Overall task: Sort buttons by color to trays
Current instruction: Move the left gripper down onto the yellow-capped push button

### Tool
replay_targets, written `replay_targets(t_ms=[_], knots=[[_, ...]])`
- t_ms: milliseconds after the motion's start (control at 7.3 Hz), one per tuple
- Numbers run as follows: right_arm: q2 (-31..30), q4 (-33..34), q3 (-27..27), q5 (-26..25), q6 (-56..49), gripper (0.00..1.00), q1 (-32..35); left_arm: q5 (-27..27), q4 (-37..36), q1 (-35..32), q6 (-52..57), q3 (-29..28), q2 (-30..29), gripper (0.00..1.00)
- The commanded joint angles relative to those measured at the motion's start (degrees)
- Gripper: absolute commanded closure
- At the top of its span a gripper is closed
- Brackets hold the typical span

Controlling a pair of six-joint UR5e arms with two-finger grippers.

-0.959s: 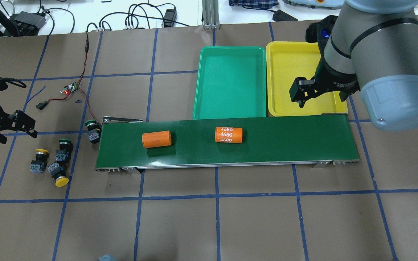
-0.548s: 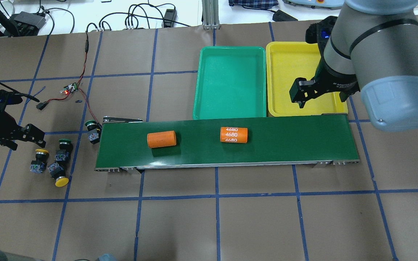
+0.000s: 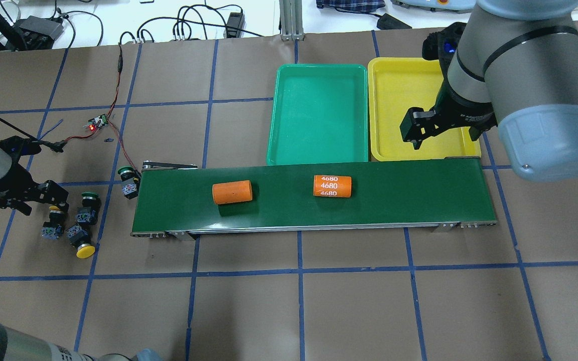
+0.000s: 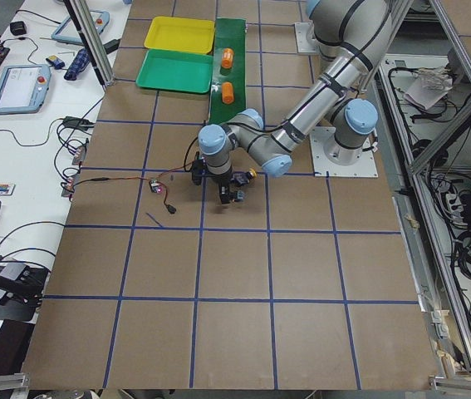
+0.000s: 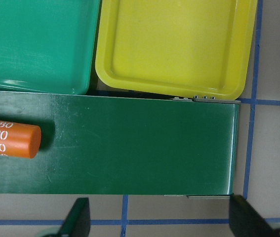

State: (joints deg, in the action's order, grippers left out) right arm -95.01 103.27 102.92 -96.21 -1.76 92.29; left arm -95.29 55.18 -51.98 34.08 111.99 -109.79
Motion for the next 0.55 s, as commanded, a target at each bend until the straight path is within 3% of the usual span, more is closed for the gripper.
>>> replay_targets(t_ms=[0, 137, 274, 411], knots=[[0.0, 0.0, 0.0, 0.0, 0.0, 0.0, 0.0, -0.6, -1.1, 1.1, 0.0, 0.2, -2.2, 0.01], [0.0, 0.0, 0.0, 0.0, 0.0, 0.0, 0.0, -0.9, -1.0, 1.0, 0.2, 0.1, -2.2, 0.59], [0.0, 0.0, 0.0, 0.0, 0.0, 0.0, 0.0, -0.6, -0.4, 1.0, 0.2, 0.1, -2.0, 0.92], [0.0, 0.0, 0.0, 0.1, 0.0, 0.0, 0.0, -0.7, -0.1, 1.0, 0.2, -0.1, -1.7, 1.0]])
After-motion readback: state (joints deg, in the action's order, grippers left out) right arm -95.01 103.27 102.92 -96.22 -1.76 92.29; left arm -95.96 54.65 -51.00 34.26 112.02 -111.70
